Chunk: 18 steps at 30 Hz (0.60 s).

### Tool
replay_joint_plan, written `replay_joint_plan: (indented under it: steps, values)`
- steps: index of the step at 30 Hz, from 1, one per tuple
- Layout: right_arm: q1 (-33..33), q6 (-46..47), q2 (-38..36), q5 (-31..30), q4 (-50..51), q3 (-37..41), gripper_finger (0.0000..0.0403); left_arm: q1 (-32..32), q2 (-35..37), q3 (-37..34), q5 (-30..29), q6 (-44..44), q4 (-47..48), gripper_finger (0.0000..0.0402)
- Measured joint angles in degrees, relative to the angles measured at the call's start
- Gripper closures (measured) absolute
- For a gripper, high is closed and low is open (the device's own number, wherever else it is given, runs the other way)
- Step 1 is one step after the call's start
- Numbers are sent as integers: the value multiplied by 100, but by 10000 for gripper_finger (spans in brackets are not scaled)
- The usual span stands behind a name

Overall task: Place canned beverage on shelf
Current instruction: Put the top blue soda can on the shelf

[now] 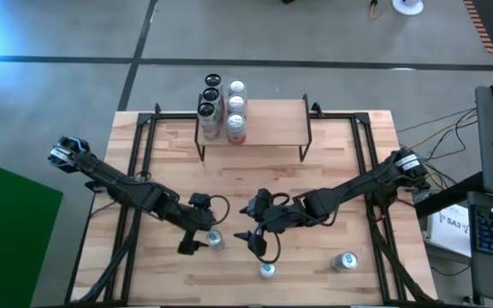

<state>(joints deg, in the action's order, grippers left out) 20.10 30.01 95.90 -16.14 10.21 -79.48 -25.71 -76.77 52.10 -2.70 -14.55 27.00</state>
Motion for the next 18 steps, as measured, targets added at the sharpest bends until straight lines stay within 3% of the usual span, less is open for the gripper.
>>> replay_joint_plan:
  steps: [8,13,18]
  values:
    - [-133,-402,678,838,-984,-63,39,-157,269,428,-145,-268,1249,36]
    - [-382,-1015,1249,1270,-757,-682,39,-173,837,385,-535,-854,1417,48]
    - [-634,-1470,1738,2102,-541,-1348,39,-175,1362,209,-1141,-1488,1431,50]
